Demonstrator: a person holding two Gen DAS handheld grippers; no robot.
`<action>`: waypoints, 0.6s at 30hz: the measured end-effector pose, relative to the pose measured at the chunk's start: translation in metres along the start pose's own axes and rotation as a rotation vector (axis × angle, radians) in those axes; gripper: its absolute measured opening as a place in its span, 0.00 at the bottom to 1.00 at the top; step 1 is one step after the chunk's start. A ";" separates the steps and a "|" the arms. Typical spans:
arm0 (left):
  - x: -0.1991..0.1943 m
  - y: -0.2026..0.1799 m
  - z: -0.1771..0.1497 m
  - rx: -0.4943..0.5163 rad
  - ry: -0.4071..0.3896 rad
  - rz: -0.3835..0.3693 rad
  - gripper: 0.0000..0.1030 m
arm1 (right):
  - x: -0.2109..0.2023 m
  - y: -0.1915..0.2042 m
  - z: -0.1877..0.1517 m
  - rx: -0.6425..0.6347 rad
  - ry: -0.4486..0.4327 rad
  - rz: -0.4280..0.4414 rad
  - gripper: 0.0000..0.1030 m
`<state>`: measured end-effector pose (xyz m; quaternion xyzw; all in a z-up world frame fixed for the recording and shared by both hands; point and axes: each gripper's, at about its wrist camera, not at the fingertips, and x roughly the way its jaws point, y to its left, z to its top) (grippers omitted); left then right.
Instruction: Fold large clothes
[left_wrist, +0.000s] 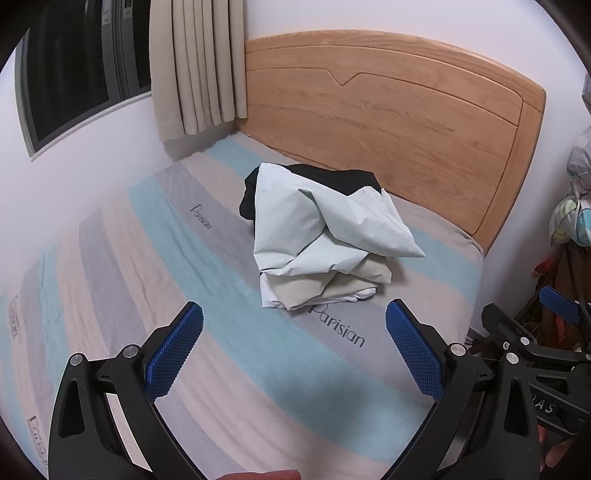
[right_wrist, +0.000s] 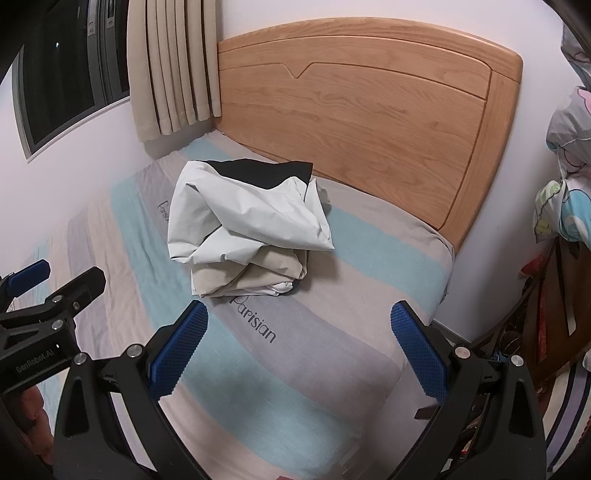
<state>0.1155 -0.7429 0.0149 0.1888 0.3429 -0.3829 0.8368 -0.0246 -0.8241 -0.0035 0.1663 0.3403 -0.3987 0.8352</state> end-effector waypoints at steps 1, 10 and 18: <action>0.000 0.000 0.000 0.001 -0.001 0.002 0.94 | 0.000 0.000 0.000 0.000 -0.001 -0.001 0.93; 0.002 -0.002 0.001 0.006 0.005 -0.017 0.94 | 0.000 0.000 0.000 -0.001 -0.001 -0.003 0.93; 0.000 -0.001 -0.001 -0.012 -0.011 -0.029 0.94 | 0.001 0.000 0.002 0.001 0.000 -0.003 0.93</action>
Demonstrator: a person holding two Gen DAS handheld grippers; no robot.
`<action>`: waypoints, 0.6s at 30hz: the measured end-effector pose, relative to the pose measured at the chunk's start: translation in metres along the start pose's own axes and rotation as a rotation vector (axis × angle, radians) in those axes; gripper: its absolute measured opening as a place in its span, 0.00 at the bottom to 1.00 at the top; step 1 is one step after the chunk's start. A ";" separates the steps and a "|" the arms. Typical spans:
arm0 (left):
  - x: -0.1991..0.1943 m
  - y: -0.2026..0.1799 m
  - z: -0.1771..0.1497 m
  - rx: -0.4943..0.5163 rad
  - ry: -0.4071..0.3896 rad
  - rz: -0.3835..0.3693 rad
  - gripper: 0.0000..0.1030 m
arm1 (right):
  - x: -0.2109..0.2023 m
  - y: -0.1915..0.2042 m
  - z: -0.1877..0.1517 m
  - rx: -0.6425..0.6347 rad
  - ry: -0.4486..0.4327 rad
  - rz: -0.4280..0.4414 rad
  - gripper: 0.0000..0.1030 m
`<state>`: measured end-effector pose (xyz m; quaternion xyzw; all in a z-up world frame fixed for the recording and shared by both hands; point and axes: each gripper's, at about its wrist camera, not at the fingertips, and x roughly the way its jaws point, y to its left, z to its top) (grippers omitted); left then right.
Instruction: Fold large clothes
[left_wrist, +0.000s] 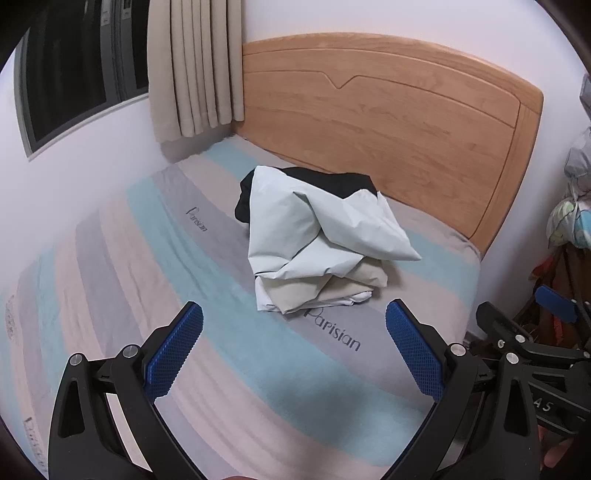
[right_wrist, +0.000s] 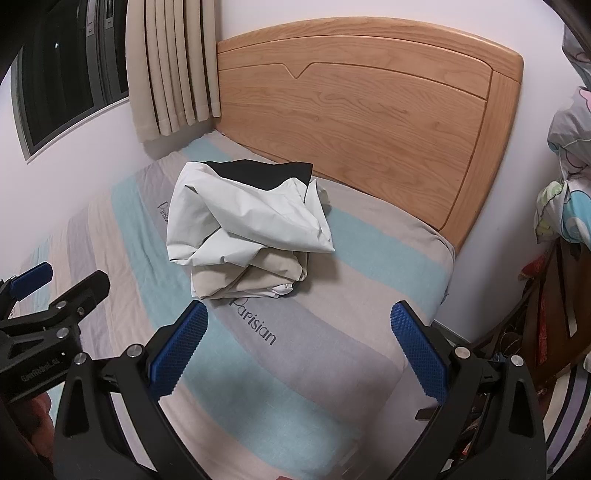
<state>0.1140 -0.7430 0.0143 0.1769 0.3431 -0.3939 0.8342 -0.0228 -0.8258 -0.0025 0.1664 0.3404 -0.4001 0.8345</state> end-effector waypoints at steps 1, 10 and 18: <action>0.000 0.000 -0.001 -0.006 0.003 -0.005 0.94 | 0.000 0.000 0.000 0.001 0.001 0.000 0.93; -0.004 0.001 0.000 -0.005 -0.013 -0.008 0.94 | 0.001 0.000 0.001 0.003 0.003 -0.001 0.93; -0.005 0.000 0.002 0.006 -0.012 -0.014 0.94 | 0.002 0.001 0.003 0.003 0.002 0.001 0.93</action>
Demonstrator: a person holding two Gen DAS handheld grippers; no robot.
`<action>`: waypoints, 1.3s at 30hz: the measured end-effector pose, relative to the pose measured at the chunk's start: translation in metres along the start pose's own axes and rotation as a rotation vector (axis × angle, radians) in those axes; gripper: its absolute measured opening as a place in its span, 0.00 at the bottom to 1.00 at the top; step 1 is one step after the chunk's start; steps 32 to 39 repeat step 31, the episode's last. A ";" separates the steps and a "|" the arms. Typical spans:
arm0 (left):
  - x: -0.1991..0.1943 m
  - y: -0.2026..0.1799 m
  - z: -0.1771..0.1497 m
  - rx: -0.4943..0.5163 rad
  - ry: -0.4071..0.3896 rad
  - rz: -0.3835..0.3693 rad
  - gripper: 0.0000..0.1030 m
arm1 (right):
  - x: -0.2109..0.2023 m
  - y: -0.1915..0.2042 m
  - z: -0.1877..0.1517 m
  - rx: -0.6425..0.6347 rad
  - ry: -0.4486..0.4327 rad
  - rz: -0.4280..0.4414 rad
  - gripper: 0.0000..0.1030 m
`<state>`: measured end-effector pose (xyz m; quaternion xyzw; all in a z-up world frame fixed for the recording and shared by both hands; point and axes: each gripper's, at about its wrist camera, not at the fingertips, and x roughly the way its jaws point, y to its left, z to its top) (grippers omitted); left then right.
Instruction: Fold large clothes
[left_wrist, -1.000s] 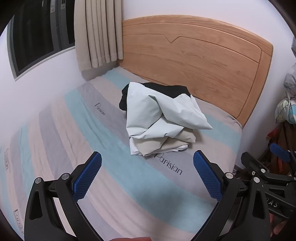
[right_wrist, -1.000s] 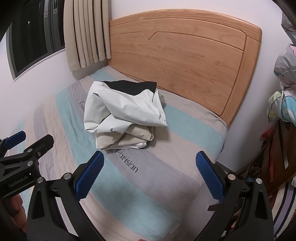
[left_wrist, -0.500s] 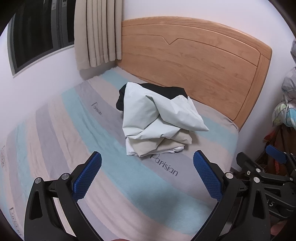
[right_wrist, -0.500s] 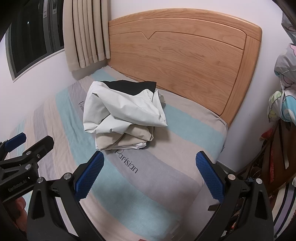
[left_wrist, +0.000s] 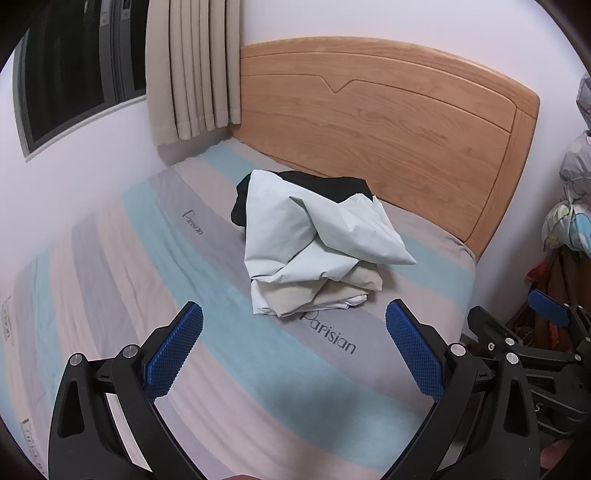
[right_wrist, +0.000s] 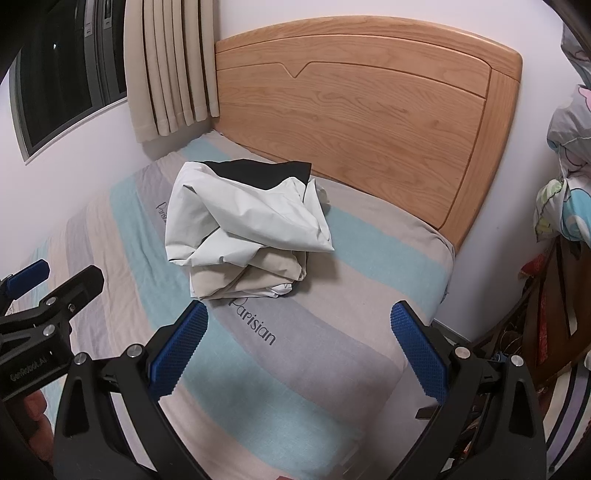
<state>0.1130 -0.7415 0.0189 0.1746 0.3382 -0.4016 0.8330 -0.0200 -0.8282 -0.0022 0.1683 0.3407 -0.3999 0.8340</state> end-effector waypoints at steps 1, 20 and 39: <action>0.000 0.000 0.000 -0.001 0.002 -0.004 0.94 | 0.000 -0.001 -0.001 0.002 0.001 -0.001 0.93; 0.003 -0.001 0.001 0.001 -0.009 -0.010 0.94 | 0.000 -0.002 -0.003 0.008 0.006 -0.002 0.93; 0.002 -0.003 0.002 0.017 -0.002 -0.014 0.94 | -0.003 -0.002 -0.008 0.010 0.004 -0.009 0.93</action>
